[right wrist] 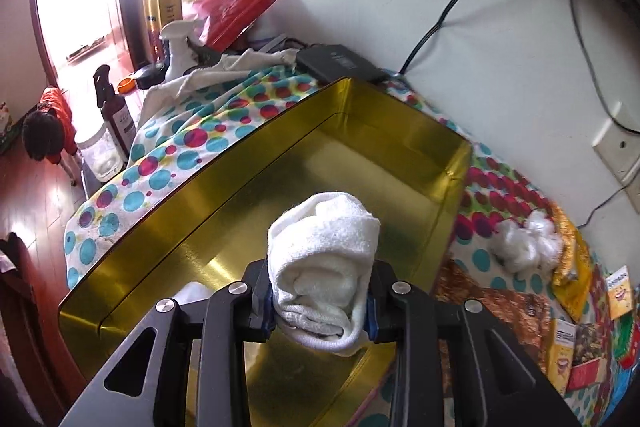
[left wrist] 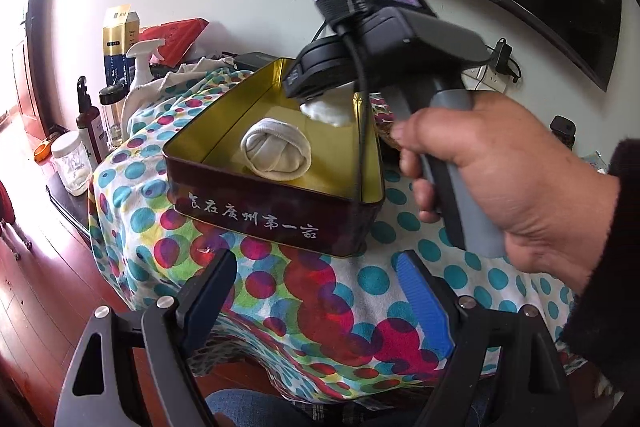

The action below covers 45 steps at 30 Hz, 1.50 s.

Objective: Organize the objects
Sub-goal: 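Lower the sock into the gold tin and open the right gripper, then move the left gripper toward the boxes while the right gripper grasps another white sock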

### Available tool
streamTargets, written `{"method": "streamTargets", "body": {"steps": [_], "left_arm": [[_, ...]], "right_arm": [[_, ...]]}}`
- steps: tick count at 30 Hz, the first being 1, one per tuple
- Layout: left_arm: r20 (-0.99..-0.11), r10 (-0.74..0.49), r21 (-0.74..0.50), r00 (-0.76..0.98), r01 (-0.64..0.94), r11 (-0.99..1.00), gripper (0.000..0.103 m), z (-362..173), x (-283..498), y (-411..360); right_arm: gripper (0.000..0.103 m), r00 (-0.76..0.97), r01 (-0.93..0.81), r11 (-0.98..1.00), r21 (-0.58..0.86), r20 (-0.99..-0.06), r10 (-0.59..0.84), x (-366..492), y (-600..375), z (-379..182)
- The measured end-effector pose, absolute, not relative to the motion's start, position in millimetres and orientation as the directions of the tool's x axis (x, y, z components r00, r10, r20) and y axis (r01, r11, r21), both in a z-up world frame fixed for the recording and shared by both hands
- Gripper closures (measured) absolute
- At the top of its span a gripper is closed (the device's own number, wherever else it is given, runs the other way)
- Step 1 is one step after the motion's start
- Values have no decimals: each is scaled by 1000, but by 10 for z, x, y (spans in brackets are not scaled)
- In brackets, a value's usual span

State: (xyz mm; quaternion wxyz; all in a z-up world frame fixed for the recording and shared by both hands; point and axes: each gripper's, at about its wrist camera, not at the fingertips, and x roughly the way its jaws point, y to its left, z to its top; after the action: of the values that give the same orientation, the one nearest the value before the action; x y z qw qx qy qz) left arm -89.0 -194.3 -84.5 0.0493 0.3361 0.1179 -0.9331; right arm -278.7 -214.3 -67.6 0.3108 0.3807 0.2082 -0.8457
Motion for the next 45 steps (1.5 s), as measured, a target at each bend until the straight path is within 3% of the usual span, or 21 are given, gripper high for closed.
{"method": "streamTargets", "body": {"steps": [2, 6, 11, 14, 21, 31, 34, 38, 40, 41, 44, 45], "left_arm": [[-636, -18, -175, -771, 166, -971, 18, -840, -893, -1920], [-645, -11, -177, -764, 163, -971, 18, -862, -912, -1912], [-641, -2, -177, -767, 151, -973, 18, -860, -906, -1875], [-629, 2, -176, -777, 139, -975, 18, -838, -892, -1851], [-625, 13, -152, -780, 106, -983, 18, -837, -903, -1723], [-556, 128, -155, -821, -49, -987, 18, -728, -823, -1401], [-476, 244, -256, -845, -133, -958, 18, -606, -720, -1413], [-414, 326, -263, -850, -232, -937, 18, -451, -598, -1272], [-350, 463, -291, -814, -376, -880, 18, -271, -481, -1200], [-348, 492, -273, -798, -416, -867, 18, -204, -449, -1161], [-471, 631, -262, -617, -585, -768, 18, -103, -429, -971], [-459, 633, -254, -623, -591, -766, 18, -56, -369, -982]], "right_arm": [[64, -500, 688, -719, -99, -782, -372, -2811, -2159, -713], [41, -499, 687, -723, -79, -774, -389, -2817, -2138, -712], [39, -523, 689, -719, -91, -749, -407, -2774, -2036, -583], [21, -573, 659, -748, -78, -697, -432, -2760, -1790, -401], [19, -662, 549, -834, -55, -638, -393, -2827, -942, -308], [15, -759, 316, -940, -127, -628, -170, -2908, 709, -673], [15, -746, 262, -961, -86, -650, -146, -2902, 1172, -813], [15, -735, 252, -966, -59, -661, -151, -2857, 1494, -892], [13, -756, 169, -979, -117, -653, -53, -2868, 1625, -879], [13, -739, 131, -988, -81, -672, -43, -2954, 1765, -879], [13, -742, 88, -996, -25, -668, -49, -3060, 1995, -809], [13, -748, 93, -995, -22, -662, -55, -3064, 2006, -785]]}}
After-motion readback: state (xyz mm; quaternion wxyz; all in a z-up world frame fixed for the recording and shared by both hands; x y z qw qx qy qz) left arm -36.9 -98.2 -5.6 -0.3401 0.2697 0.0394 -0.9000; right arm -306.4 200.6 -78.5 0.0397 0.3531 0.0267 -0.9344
